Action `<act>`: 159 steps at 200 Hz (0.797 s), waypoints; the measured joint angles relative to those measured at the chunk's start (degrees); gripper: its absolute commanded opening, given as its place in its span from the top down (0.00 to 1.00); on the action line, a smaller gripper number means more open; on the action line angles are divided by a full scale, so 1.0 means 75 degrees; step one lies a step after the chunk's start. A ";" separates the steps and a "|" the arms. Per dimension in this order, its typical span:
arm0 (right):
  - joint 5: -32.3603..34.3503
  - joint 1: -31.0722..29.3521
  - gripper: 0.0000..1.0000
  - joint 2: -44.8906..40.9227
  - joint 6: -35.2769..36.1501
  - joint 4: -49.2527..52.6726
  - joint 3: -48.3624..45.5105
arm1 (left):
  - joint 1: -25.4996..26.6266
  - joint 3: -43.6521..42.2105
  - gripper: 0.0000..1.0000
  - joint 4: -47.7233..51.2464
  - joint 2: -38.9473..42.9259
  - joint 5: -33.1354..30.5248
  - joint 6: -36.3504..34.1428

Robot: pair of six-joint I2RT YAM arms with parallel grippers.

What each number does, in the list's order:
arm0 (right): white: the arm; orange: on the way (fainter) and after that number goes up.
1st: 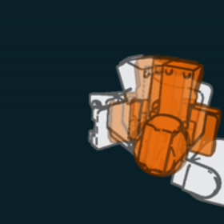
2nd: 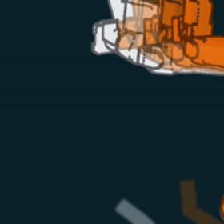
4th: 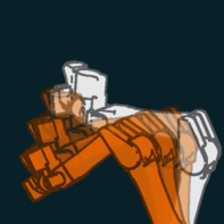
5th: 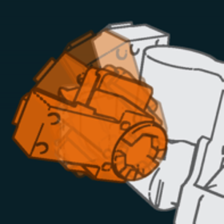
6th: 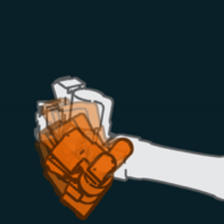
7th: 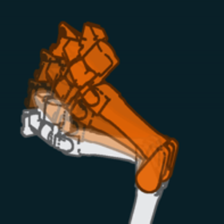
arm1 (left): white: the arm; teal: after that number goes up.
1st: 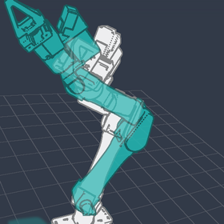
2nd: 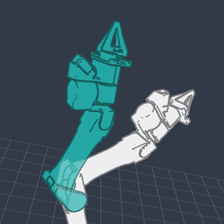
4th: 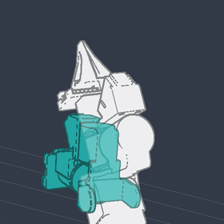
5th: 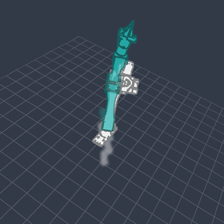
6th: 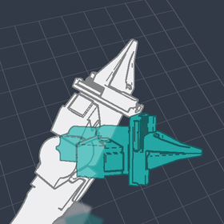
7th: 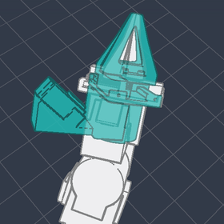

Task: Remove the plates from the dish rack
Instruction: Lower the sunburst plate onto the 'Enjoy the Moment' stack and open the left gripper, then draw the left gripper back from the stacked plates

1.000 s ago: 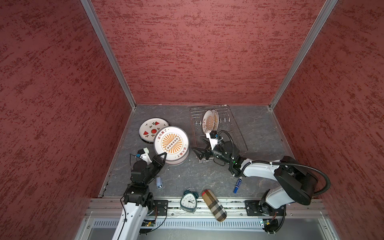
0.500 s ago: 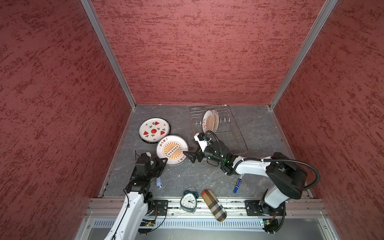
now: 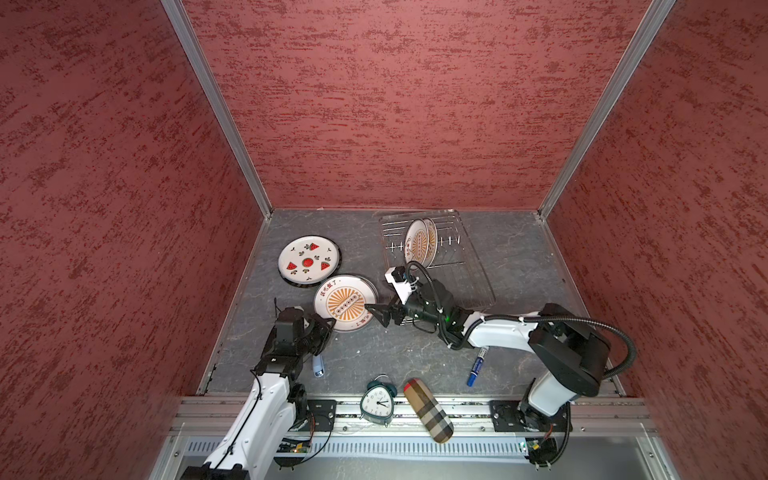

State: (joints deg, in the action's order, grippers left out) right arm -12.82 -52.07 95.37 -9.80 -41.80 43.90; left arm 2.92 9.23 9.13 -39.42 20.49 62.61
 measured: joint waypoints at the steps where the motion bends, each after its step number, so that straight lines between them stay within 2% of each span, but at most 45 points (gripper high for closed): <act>1: 0.0000 0.0000 0.01 0.0000 0.0000 0.0003 0.0000 | 0.0000 0.0000 0.99 -0.0009 -0.0009 0.0000 0.0000; 59: 0.0117 -0.0003 0.01 0.0000 0.0119 0.0090 0.0000 | 0.0006 0.0236 0.91 -0.0455 -0.0892 0.0093 0.0064; 73: 0.0134 -0.0003 0.01 0.0000 0.0143 0.0140 0.0000 | 0.0006 0.0239 0.81 -0.0519 -0.0941 0.0096 0.0102; 111: 0.0169 -0.0003 0.01 0.0000 0.0181 0.0213 0.0035 | 0.0035 0.0245 0.73 -0.0565 -0.0819 0.0067 0.0163; 142: 0.0192 -0.0003 0.01 0.0000 0.0207 0.0224 0.0044 | 0.0041 0.0245 0.59 -0.0539 -0.0705 0.0009 0.0195; 159: 0.0192 -0.0003 0.01 0.0000 0.0227 0.0233 0.0044 | 0.0041 0.0245 0.45 -0.0519 -0.0673 -0.0073 0.0242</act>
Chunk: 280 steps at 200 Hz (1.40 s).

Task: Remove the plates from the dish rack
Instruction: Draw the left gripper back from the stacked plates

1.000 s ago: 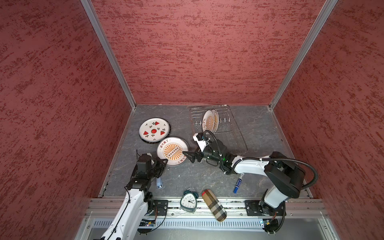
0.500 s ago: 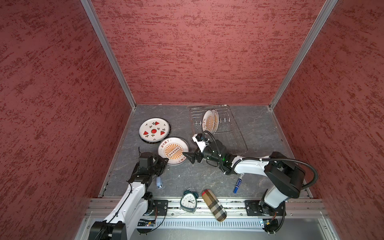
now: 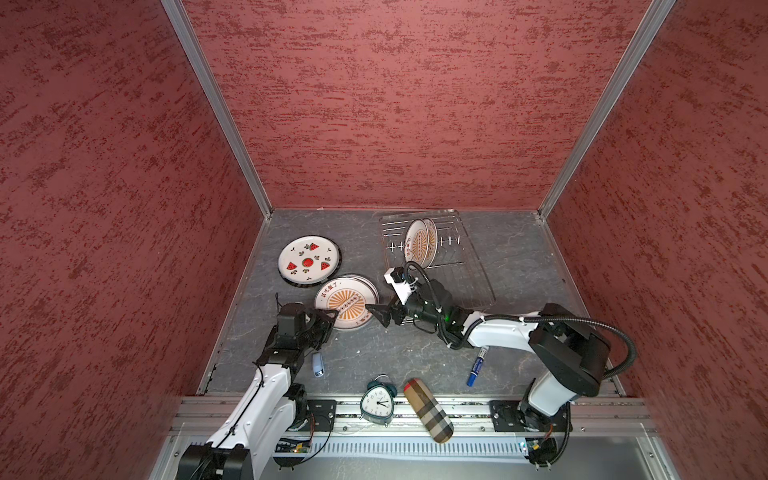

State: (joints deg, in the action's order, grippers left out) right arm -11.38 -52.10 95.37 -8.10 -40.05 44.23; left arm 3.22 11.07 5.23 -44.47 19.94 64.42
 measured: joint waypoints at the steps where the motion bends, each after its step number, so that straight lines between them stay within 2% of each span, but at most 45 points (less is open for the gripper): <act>1: 0.0000 0.0000 0.01 0.0000 0.0000 0.0000 0.0000 | 0.0000 0.0000 0.44 -0.0003 0.0000 -0.0006 0.0000; 18: 0.0003 -0.0003 0.01 0.0000 0.0006 0.0006 0.0000 | 0.0015 0.0000 0.36 0.0035 0.0047 -0.0146 -0.0058; 94: 0.0026 -0.0035 0.01 0.0000 0.0009 0.0006 0.0000 | 0.0609 0.0236 0.33 0.0644 0.0495 -0.1451 -0.0160; 148: 0.0044 -0.0035 0.01 0.0000 0.0015 0.0006 0.0000 | 0.0973 0.0280 0.32 0.0842 0.0274 -0.2057 -0.0178; 178: 0.0070 -0.0035 0.01 0.0000 0.0017 0.0006 0.0000 | 0.1198 0.0641 0.32 0.0947 -0.0192 -0.2168 -0.0350; 250: 0.0149 -0.0035 0.01 0.0000 0.0032 0.0006 -0.0003 | 0.1177 0.0734 0.28 0.0895 -0.0271 -0.2317 -0.0469; 280: 0.0157 -0.0035 0.01 0.0000 0.0032 0.0006 -0.0003 | 0.1177 0.0734 0.19 0.0895 -0.0166 -0.2343 -0.0490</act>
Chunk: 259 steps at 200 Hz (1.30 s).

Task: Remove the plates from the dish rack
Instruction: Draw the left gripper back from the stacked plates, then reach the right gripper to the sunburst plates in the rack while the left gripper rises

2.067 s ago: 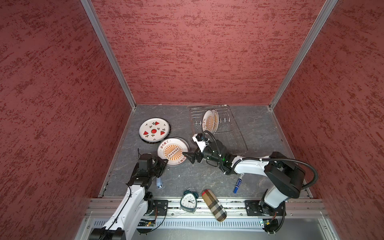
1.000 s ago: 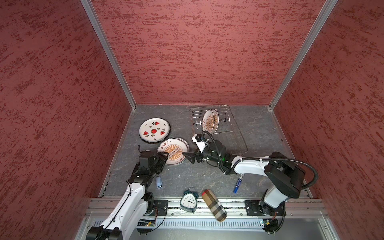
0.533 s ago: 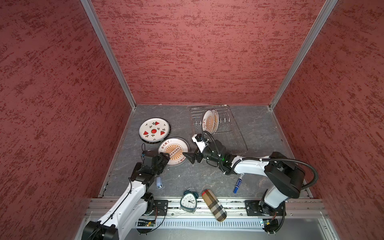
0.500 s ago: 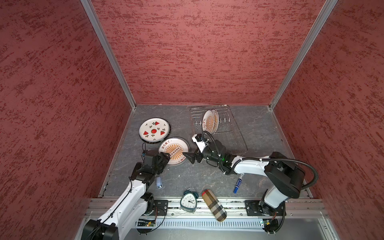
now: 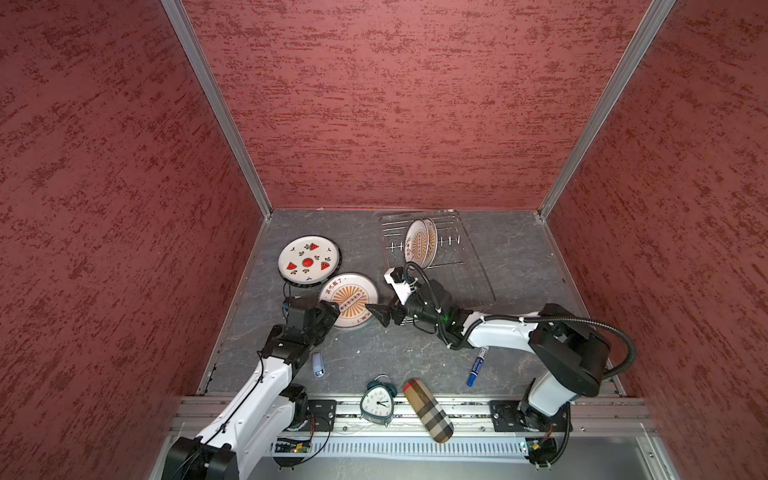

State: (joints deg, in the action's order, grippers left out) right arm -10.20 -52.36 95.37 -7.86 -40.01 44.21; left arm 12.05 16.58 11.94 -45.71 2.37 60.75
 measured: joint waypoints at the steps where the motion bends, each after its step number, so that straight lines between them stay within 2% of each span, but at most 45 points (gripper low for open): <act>1: 0.0000 0.0000 0.01 0.0000 0.0000 0.0000 0.0000 | 0.0000 0.0000 0.19 0.0000 0.0003 -0.0003 -0.0003; 22: 0.0000 0.0000 0.01 -0.0003 -0.0003 0.0000 0.0000 | 0.0003 0.0000 0.08 0.0009 0.0093 -0.0175 -0.0093; 54: 0.0000 0.0000 0.01 -0.0003 -0.0003 -0.0003 0.0000 | 0.0003 -0.0087 0.04 0.0023 0.0364 -0.0568 -0.0140; 64: 0.0000 0.0000 0.01 0.0000 -0.0006 -0.0006 0.0000 | 0.0003 -0.0099 0.00 0.0114 0.0495 -0.0699 -0.0149; 86: 0.0000 0.0000 0.01 -0.0012 -0.0026 -0.0105 -0.0038 | 0.0003 -0.0111 0.01 0.0318 0.0944 -0.0985 -0.0198; 119: 0.0000 0.0000 0.01 -0.0221 -0.0096 -0.0493 -0.0428 | 0.0055 -0.0251 0.01 0.0312 0.2177 -0.1218 -0.0682; 139: 0.0052 0.0000 0.01 -0.0437 -0.0242 -0.0810 -0.0746 | 0.0181 -0.0807 0.01 -0.0446 0.3083 -0.0938 -0.1309; 172: 0.0350 0.0061 0.01 -0.0930 -0.0615 -0.1320 -0.1163 | 0.0472 -0.1851 0.01 -0.2244 0.3841 0.0265 -0.2122; 211: 0.1169 0.0350 0.01 -0.1830 -0.1160 -0.1411 -0.1472 | 0.1005 -0.1996 0.01 -0.4234 0.3197 0.1256 -0.2713; 259: 0.2320 0.0991 0.01 -0.2777 -0.1568 -0.1049 -0.1606 | 0.1311 -0.2025 0.01 -0.7055 0.0542 0.2667 -0.2996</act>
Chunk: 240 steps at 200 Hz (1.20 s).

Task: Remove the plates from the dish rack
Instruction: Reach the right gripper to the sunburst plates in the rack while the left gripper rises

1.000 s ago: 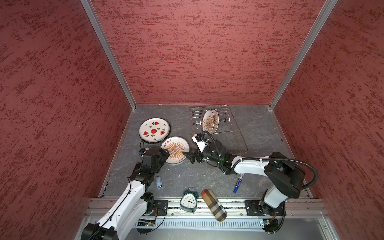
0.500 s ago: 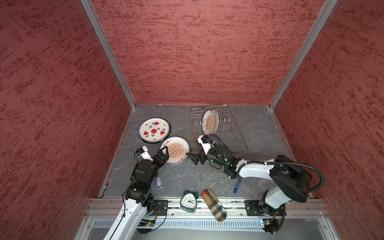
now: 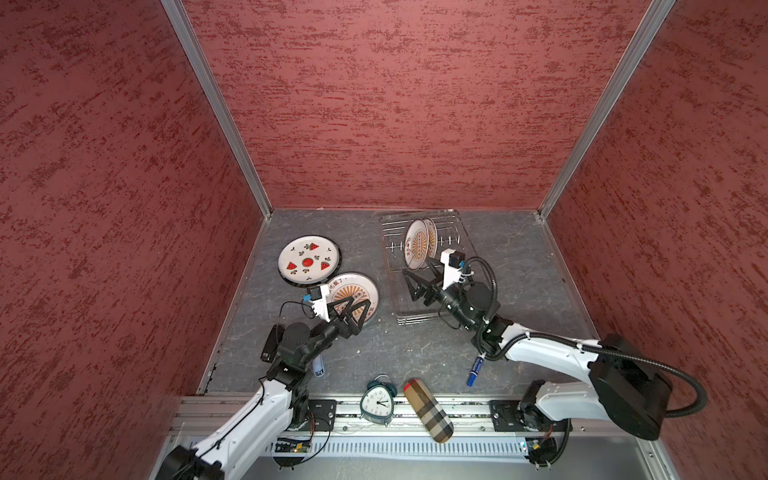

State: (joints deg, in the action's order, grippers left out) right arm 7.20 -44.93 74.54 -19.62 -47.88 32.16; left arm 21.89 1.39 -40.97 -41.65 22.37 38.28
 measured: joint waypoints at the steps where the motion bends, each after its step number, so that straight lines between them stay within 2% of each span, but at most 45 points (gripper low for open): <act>1: 0.0012 0.0009 0.01 -0.0009 -0.0006 0.0012 0.0000 | 0.0000 0.0000 0.01 -0.0023 -0.0023 0.0020 -0.0003; 27: 0.0373 0.0411 0.01 -0.0192 -0.0195 0.0822 0.0163 | 0.0093 0.0020 0.01 -0.0886 -0.0758 0.0583 -0.0041; 72: 0.0752 0.0851 0.05 0.0175 -0.0335 0.2483 0.1542 | 0.0134 0.0219 0.01 -0.1317 -0.1186 0.0764 -0.0230; 90: 0.0854 0.0924 0.14 0.0519 -0.0326 0.2978 0.2090 | 0.0157 0.0271 0.01 -0.1361 -0.1265 0.0764 -0.0294; 128: 0.1049 0.1020 0.50 0.1513 -0.0213 0.4240 0.3386 | 0.0335 0.0300 0.00 -0.1230 -0.1233 0.0574 -0.0522; 144: 0.1288 0.1046 0.61 0.1970 -0.0154 0.4806 0.3958 | 0.0475 0.0335 0.01 -0.1137 -0.1148 0.0475 -0.0612; 175: 0.1763 0.1078 0.64 0.2538 -0.0119 0.5709 0.4739 | 0.0731 0.0347 0.01 -0.0950 -0.0973 0.0114 -0.0781; 192: 0.1988 0.1084 0.71 0.2780 -0.0067 0.6082 0.5088 | 0.0790 0.0356 0.01 -0.0833 -0.0935 -0.0026 -0.0866; 213: 0.2174 0.1093 0.75 0.3101 -0.0009 0.6545 0.5566 | 0.0810 0.0361 0.01 -0.0729 -0.0903 -0.0128 -0.0898; 240: 0.2602 0.1099 0.76 0.3535 -0.0009 0.7064 0.6114 | 0.0819 0.0382 0.01 -0.0452 -0.0697 -0.0265 -0.0944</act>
State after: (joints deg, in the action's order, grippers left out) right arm 26.72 -36.69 101.06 -19.68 5.10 78.02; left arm 28.03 4.25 -44.36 -46.87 20.38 31.20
